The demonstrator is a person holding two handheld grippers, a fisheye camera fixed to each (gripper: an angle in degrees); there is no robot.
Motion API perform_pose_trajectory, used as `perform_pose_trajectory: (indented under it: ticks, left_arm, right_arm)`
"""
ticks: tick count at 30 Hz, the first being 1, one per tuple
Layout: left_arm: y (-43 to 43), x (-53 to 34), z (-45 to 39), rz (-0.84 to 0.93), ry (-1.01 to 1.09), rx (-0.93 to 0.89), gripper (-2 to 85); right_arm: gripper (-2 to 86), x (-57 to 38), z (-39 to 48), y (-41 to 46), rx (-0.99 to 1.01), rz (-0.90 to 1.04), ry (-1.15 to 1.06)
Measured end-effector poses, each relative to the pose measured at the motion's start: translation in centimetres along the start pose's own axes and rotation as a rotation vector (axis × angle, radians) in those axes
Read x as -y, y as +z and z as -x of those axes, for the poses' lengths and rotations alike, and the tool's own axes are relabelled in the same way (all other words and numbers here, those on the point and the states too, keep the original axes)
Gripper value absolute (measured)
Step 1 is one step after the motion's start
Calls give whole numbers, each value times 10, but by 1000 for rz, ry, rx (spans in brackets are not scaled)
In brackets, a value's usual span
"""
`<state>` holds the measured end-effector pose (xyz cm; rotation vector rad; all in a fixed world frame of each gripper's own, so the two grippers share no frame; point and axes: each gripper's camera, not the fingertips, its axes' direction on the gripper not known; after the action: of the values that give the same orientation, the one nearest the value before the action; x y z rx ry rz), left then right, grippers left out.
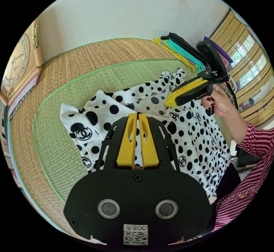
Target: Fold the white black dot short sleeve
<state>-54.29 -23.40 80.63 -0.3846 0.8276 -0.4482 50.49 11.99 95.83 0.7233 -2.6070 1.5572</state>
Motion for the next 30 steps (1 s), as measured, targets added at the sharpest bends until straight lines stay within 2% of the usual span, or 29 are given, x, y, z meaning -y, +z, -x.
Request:
perform_pose_trajectory:
  ticks: [4,6,8,10,13,15,20,24,25,27,30]
  left_arm:
    - [7,-6,8,22,-59,93,5]
    - [6,-10,11,-15,-78,68,5]
    - [6,-9,10,-15,-90,75,4]
    - [4,-9,6,-10,-104,93,4]
    - [-11,-17,-3,-13,-111,83,6]
    - [-34,-40,-7,-28,-129,45,10]
    - [-68,-109,-14,-46,-201,-39,27]
    - [-53,-135,-16,77,-245,105,19]
    - [-55,-136,-14,56,-249,86,16]
    - [-58,-135,-4,55,-318,63,8]
    - [-72,-133,-10,11,-323,88,4]
  right_arm:
    - [1,-43,-19,-31,-192,-114,145]
    - [1,-56,-37,-26,-274,-85,231]
    - [1,-66,-52,-24,-160,-131,254]
    - [1,-64,-55,-24,-131,-134,274]
    - [2,-68,-37,-33,-189,-163,279]
    - [3,-82,-24,-46,-159,-188,254]
    - [10,-174,12,-63,-203,-188,298]
    - [6,-210,12,-39,-208,-110,356]
    - [4,-213,4,-31,-251,-76,381]
    - [3,-219,-9,-35,-154,-140,427]
    - [2,-215,-5,-37,-201,-126,437]
